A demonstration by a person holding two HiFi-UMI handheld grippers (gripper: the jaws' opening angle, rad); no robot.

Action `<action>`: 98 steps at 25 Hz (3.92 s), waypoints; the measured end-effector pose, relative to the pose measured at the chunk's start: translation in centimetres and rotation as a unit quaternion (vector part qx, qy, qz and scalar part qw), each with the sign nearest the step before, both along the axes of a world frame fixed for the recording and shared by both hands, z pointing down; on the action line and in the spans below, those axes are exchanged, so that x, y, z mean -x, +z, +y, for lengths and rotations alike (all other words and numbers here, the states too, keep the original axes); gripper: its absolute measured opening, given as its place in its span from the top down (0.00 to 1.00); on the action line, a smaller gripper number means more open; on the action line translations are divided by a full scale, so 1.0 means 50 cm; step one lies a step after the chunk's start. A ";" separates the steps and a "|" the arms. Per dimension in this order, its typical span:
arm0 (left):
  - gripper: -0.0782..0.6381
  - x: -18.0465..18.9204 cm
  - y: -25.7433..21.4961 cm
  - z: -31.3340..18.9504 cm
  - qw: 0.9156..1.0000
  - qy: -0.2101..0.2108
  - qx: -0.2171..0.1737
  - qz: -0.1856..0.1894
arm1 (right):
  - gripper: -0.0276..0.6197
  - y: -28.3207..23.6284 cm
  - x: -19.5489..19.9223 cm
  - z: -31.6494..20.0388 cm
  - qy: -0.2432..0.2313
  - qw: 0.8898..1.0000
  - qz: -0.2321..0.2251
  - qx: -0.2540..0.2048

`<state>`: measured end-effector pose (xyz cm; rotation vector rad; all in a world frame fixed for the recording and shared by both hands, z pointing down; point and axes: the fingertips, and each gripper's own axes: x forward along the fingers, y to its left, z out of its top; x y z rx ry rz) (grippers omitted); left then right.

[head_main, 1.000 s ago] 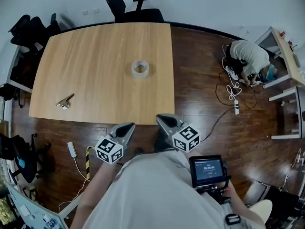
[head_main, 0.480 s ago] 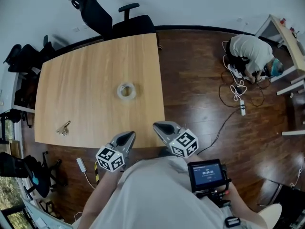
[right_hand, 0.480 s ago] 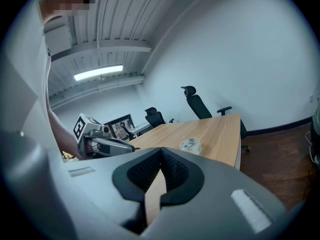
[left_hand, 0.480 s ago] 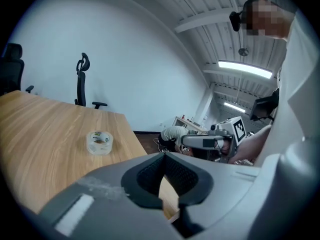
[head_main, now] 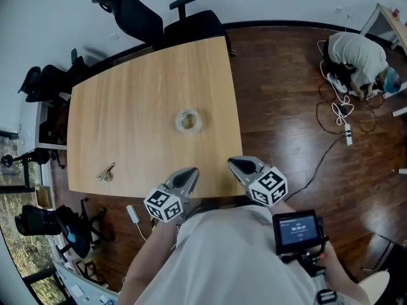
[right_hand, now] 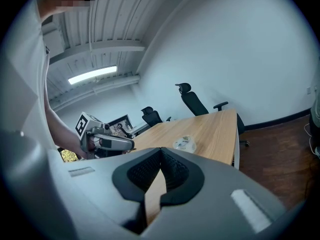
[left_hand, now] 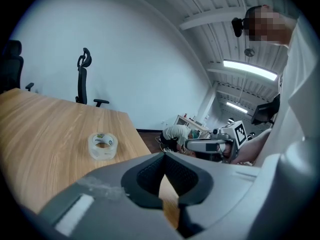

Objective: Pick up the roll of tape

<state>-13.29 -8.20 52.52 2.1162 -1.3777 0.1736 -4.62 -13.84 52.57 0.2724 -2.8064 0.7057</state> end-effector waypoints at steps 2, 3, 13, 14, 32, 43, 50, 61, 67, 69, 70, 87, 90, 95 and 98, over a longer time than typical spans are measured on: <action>0.88 0.017 0.003 -0.004 1.000 0.012 -0.004 0.010 | 0.95 0.005 0.015 -0.001 0.010 1.000 0.000 0.010; 0.88 0.026 0.003 -0.005 1.000 0.018 -0.007 0.019 | 0.95 0.006 0.026 -0.002 0.016 1.000 -0.001 0.014; 0.88 0.136 0.040 -0.020 0.997 0.069 0.013 -0.011 | 0.95 -0.017 0.132 -0.010 0.052 0.999 0.005 -0.008; 0.88 0.133 0.044 -0.024 0.997 0.075 0.018 -0.014 | 0.95 -0.018 0.126 -0.009 0.057 0.998 0.010 -0.004; 0.88 0.106 0.144 -0.100 0.961 0.187 0.093 -0.181 | 0.95 0.035 0.093 -0.021 0.079 0.996 0.023 0.036; 0.83 0.134 0.190 -0.149 0.942 0.203 0.125 -0.235 | 0.95 0.057 0.084 -0.051 0.084 0.995 0.011 0.049; 0.73 0.155 0.204 -0.176 0.926 0.221 0.135 -0.274 | 0.95 0.059 0.088 -0.053 0.088 0.995 0.009 0.054; 0.60 0.194 0.278 -0.233 0.869 0.295 0.183 -0.353 | 0.95 0.082 0.086 -0.059 0.099 0.993 0.013 0.070; 0.62 0.199 0.319 -0.250 0.842 0.321 0.209 -0.380 | 0.95 0.104 0.059 -0.055 0.115 0.990 0.020 0.082; 0.63 0.198 0.332 -0.252 0.832 0.334 0.216 -0.388 | 0.95 0.107 0.053 -0.058 0.122 0.989 0.022 0.083; 0.64 0.198 0.337 -0.251 0.827 0.340 0.218 -0.390 | 0.95 0.107 0.052 -0.058 0.126 0.988 0.022 0.083; 0.74 0.193 0.384 -0.242 0.767 0.377 0.310 -0.416 | 0.95 0.110 0.024 -0.050 0.148 0.985 0.030 0.088; 0.75 0.206 0.374 -0.247 0.764 0.371 0.315 -0.423 | 0.95 0.102 0.041 -0.052 0.140 0.987 0.030 0.079; 0.76 0.206 0.368 -0.228 0.783 0.356 0.292 -0.419 | 0.95 0.106 0.039 -0.041 0.130 0.988 0.033 0.074; 0.76 0.196 0.354 -0.216 0.809 0.337 0.273 -0.396 | 0.95 0.106 0.035 -0.040 0.129 0.988 0.035 0.072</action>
